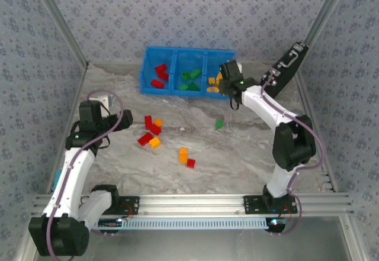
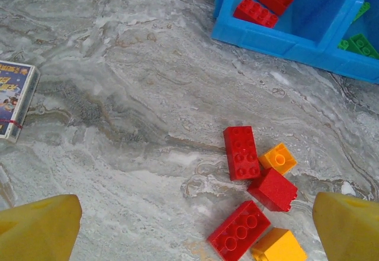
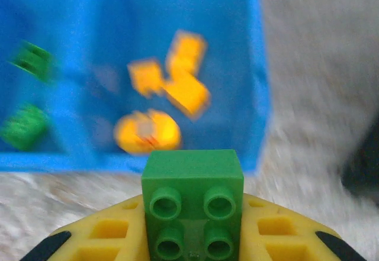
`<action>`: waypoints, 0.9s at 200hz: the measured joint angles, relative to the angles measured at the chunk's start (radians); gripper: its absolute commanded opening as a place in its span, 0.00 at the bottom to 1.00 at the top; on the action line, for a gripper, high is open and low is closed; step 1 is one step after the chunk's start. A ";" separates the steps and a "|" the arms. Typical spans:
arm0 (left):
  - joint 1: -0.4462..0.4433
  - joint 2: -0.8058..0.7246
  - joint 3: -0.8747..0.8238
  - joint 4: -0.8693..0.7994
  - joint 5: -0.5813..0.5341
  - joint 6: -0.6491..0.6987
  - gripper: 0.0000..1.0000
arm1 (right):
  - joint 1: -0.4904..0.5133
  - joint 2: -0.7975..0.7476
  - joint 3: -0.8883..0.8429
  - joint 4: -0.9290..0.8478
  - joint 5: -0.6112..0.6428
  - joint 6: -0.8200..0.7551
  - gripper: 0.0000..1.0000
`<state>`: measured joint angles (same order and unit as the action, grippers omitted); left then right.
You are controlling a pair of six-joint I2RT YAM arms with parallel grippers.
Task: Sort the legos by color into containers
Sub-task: Place the lego in the container.
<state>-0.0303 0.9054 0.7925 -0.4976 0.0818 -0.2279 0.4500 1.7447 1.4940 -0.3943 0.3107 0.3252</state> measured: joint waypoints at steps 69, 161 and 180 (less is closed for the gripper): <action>0.014 0.028 0.000 0.000 0.000 0.000 1.00 | 0.113 0.138 0.112 0.320 -0.113 -0.280 0.22; 0.031 0.081 0.000 -0.005 0.000 0.003 1.00 | 0.140 0.525 0.405 0.348 -0.142 -0.399 0.47; 0.035 0.095 0.000 -0.007 0.004 0.003 1.00 | 0.145 0.543 0.439 0.333 -0.139 -0.412 0.55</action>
<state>0.0051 1.0000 0.7925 -0.5045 0.0856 -0.2245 0.5949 2.2875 1.9327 -0.0612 0.1719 -0.0864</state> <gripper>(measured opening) 0.998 0.509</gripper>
